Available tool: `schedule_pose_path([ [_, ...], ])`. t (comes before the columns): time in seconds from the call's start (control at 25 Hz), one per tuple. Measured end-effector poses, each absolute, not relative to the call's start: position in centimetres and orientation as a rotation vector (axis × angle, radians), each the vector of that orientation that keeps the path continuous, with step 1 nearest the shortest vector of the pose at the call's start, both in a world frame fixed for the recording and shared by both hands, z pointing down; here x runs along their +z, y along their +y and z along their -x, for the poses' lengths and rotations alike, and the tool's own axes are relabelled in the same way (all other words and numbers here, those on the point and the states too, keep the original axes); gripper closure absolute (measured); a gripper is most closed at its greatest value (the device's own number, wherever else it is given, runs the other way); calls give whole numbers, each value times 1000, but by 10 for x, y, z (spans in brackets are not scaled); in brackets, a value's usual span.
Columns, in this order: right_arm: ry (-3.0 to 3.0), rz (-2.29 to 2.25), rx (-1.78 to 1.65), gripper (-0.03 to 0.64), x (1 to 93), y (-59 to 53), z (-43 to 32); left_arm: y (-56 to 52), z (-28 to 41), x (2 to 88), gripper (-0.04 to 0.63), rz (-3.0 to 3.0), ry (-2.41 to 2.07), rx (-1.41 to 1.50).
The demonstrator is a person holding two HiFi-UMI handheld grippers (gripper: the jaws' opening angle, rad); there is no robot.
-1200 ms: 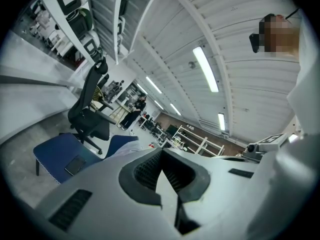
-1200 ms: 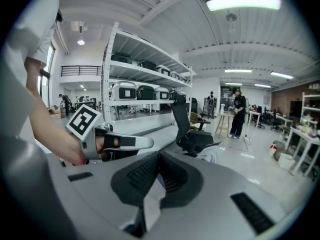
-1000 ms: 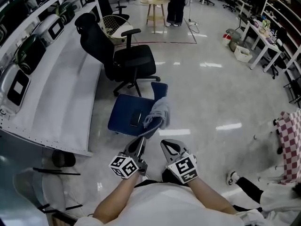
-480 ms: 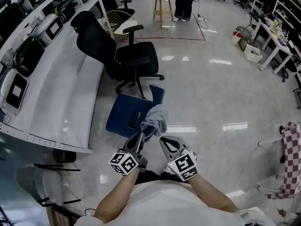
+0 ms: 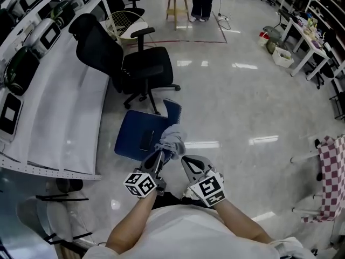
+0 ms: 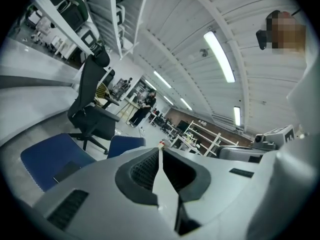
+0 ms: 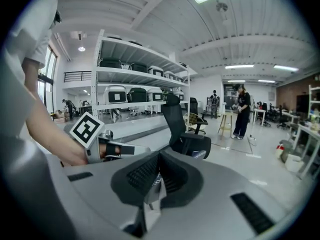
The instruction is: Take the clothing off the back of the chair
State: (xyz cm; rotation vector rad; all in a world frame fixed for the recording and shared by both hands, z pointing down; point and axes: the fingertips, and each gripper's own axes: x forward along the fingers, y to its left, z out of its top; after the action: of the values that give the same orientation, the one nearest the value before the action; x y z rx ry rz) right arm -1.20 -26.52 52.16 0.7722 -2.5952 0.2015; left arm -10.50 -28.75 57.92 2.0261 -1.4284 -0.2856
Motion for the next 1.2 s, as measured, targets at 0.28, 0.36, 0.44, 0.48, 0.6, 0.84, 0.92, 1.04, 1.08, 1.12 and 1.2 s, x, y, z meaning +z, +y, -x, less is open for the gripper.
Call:
schedule_pose_path([
  [0.28, -2530, -894, 235, 600, 521, -273, -1, -313, 98, 616, 443, -2049, -1361, -128],
  [0.36, -2509, -927, 243, 600, 521, -274, -8, -322, 94, 624, 427, -2058, -1330, -103],
  [0.44, -2486, -965, 252, 600, 522, -275, -16, -330, 87, 635, 396, -2074, -1301, -52],
  [0.48, -2473, -984, 256, 600, 522, -276, -21, -334, 83, 641, 364, -2082, -1287, -21],
  [0.6, -2437, -1039, 265, 600, 522, -277, -31, -345, 75, 656, 286, -2093, -1246, 48],
  [0.84, -2378, -1104, 276, 600, 522, -273, -38, -363, 62, 680, 264, -2126, -1161, 176],
  [0.92, -2364, -1114, 279, 600, 523, -271, -40, -369, 62, 681, 264, -2122, -1182, 178],
  [1.04, -2341, -1134, 291, 600, 527, -268, -45, -369, 64, 681, 332, -2086, -1191, 125],
  [1.08, -2336, -1141, 294, 600, 528, -268, -46, -369, 64, 680, 352, -2077, -1181, 103],
  [1.12, -2333, -1145, 296, 600, 529, -269, -45, -369, 65, 678, 374, -2071, -1167, 81],
  [1.2, -2336, -1144, 297, 600, 529, -271, -41, -368, 68, 671, 433, -2068, -1141, 43],
])
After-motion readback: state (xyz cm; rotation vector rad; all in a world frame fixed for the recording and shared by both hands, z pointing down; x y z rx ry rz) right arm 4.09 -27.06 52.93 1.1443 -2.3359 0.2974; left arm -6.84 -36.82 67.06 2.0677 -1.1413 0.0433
